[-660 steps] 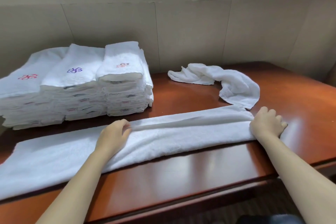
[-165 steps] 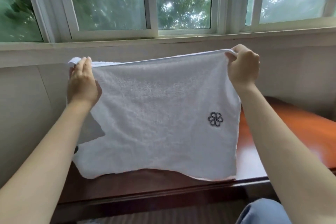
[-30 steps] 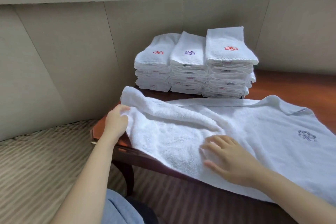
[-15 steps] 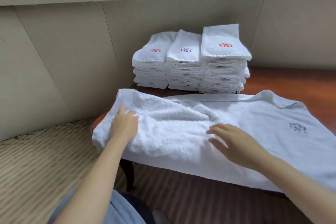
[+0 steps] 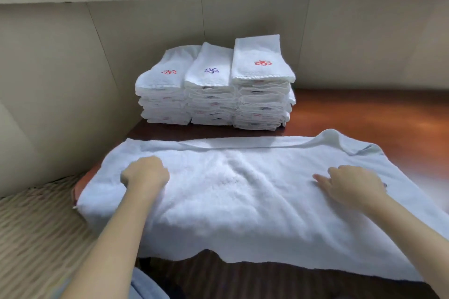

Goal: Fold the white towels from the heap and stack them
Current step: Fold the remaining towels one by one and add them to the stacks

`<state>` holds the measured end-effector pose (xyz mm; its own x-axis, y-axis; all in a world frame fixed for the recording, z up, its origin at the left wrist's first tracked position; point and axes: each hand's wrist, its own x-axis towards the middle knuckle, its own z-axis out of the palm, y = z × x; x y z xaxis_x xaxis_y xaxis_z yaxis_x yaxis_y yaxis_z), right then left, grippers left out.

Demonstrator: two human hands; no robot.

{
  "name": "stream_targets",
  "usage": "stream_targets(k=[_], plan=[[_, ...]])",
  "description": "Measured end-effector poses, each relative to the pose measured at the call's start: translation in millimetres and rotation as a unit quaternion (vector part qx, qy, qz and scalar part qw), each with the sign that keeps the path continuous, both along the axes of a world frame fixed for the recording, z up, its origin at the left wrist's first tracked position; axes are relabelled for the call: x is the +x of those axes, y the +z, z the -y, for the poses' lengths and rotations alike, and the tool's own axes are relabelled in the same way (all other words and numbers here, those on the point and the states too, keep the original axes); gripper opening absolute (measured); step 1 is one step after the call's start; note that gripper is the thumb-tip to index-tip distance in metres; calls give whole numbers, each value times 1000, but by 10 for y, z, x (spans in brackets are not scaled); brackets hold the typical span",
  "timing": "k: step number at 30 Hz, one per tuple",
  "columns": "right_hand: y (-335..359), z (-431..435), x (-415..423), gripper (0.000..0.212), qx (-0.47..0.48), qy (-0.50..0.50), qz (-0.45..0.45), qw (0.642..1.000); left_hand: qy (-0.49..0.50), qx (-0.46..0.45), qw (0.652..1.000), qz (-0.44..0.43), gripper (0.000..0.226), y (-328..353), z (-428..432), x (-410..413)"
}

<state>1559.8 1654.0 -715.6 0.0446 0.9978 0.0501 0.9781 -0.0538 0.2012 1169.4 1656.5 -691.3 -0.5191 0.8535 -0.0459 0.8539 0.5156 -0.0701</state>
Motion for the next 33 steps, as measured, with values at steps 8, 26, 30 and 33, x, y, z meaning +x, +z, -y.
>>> stream_targets(k=[8,26,30,33], plan=[[61,27,227,29,-27,-81,-28,996,-210,68,970,99,59,-134,-246,300],[318,-1021,607,11,208,-175,-283,920,-150,316,930,111,23,-90,-1098,222],[402,-1147,702,23,195,-183,-296,917,-176,234,950,105,41,-6,-1420,232],[136,-1029,792,23,156,-194,-231,940,-149,153,973,86,46,-53,-1459,141]])
